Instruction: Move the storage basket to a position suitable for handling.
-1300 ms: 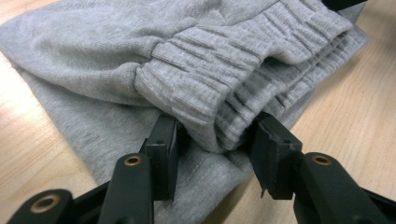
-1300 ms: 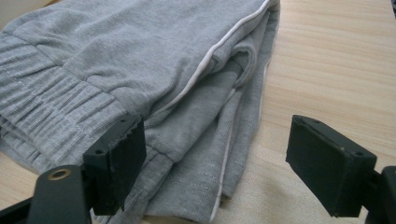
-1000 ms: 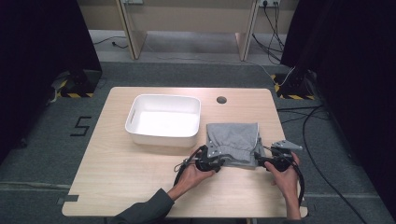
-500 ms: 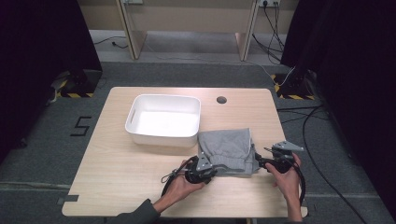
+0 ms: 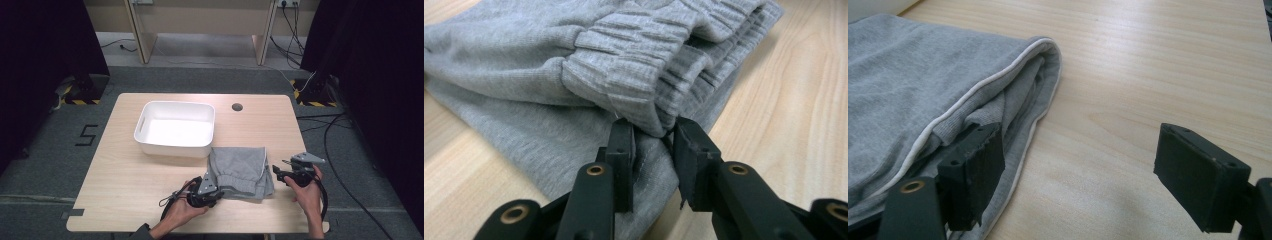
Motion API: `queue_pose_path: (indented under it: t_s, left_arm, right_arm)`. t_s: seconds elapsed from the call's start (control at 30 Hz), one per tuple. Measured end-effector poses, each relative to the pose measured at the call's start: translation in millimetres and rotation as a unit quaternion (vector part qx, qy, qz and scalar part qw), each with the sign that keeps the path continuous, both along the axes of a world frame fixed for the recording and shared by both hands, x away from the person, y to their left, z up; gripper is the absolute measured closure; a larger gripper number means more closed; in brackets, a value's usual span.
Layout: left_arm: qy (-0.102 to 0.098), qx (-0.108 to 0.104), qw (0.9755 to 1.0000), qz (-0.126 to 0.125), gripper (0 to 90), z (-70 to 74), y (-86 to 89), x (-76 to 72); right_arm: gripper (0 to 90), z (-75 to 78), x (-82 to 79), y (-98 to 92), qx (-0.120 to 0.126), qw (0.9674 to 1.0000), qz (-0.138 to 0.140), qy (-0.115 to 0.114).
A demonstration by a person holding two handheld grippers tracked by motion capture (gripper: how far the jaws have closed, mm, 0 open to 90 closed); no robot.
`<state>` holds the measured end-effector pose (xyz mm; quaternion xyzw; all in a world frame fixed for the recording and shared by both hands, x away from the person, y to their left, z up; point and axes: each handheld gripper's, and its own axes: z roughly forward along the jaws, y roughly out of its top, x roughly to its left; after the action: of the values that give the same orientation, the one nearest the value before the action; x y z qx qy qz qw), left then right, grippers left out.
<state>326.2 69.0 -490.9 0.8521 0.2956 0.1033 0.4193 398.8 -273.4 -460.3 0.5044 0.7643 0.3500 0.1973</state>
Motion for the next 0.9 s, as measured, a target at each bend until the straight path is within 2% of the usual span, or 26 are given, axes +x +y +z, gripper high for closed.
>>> queue_pose_path:
  t_s: [0.23, 0.47, 0.9]
  left_arm:
    - [-0.004, 0.002, 1.0000, -0.003, 69.8, 0.0, 0.6, -2.4]
    - [-0.007, 0.002, 1.0000, -0.004, 70.4, -0.1, 3.5, -8.2]
    - [-0.001, 0.001, 1.0000, -0.010, 70.4, 0.9, 12.6, -18.8]
  right_arm:
    - [21.5, -3.8, -2.3, -3.6, 0.003, 1.0000, -0.006, 0.006]
    - [21.5, -2.4, -4.4, -6.5, 0.006, 1.0000, -0.004, 0.001]
    - [21.5, -0.2, -5.8, -5.2, 0.010, 1.0000, 0.000, -0.001]
